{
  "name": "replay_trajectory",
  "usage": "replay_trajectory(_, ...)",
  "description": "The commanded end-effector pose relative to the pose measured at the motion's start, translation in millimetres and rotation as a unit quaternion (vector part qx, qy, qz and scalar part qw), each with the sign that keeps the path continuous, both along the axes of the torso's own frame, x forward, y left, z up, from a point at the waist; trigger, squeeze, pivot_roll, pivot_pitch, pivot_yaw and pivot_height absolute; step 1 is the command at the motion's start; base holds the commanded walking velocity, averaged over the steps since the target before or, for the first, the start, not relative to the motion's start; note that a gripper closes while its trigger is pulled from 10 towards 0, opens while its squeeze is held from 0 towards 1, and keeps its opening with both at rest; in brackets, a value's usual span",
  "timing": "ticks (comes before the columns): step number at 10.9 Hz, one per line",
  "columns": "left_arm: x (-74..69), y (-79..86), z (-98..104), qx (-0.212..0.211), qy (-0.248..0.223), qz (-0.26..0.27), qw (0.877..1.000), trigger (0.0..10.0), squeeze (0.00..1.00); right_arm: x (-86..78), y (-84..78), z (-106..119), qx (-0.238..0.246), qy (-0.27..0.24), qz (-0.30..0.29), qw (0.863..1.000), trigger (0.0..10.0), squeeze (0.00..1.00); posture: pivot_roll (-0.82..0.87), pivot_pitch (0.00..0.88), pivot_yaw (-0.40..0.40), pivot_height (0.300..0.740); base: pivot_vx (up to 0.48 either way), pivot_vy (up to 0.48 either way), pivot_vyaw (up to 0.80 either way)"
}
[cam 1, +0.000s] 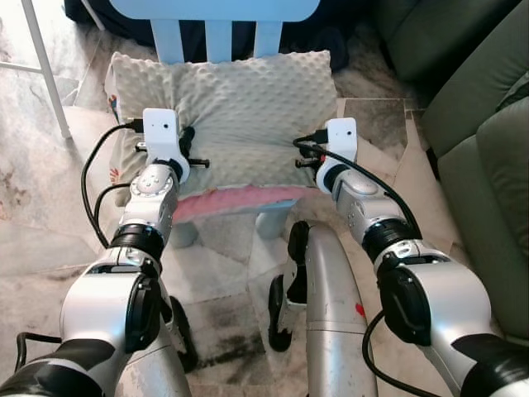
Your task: Move the pillow to the sofa
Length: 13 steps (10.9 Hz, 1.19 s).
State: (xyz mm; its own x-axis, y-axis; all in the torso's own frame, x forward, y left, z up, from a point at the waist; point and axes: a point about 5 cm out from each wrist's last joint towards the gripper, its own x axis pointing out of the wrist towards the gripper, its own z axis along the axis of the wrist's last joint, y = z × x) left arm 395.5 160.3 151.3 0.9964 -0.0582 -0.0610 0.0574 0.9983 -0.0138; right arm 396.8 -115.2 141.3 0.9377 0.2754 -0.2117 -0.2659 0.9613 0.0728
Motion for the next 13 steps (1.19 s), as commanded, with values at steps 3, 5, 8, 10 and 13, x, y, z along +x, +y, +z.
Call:
replay_trajectory(3,-1.4,8.1,-5,-0.01,0.009,0.021,1.0,0.0,0.0,-0.6,-24.0,-5,-0.002,0.012,-0.025,1.0,0.0,0.0,-0.02,0.173,-0.133,0.475,0.0,0.0,0.0)
replay_trajectory(5,-2.3,10.7,14,0.014,-0.066,0.013,0.998,0.0,0.0,4.5,-34.8,15,-0.012,-0.048,-0.028,0.998,0.0,0.0,-0.03,0.113,-0.106,0.475,0.0,0.0,0.0)
replay_trajectory(8,-26.8,6.4,21,0.028,-0.155,-0.044,0.987,0.0,0.0,0.0,-56.5,36,-0.015,-0.155,-0.048,0.987,0.0,0.0,-0.04,0.0,-0.079,0.475,0.0,0.0,0.0)
replay_trajectory(10,-56.1,14.9,15,0.03,-0.164,-0.057,0.984,0.0,0.0,-30.1,-72.4,27,-0.031,-0.213,-0.073,0.974,0.0,0.0,0.0,0.0,-0.107,0.475,0.0,0.0,0.0)
replay_trajectory(13,-74.8,0.6,0,0.053,-0.143,-0.076,0.985,3.1,0.0,-76.7,-53.2,16,-0.051,-0.232,-0.068,0.969,0.0,0.0,-0.02,0.0,-0.093,0.475,0.0,0.0,0.0)
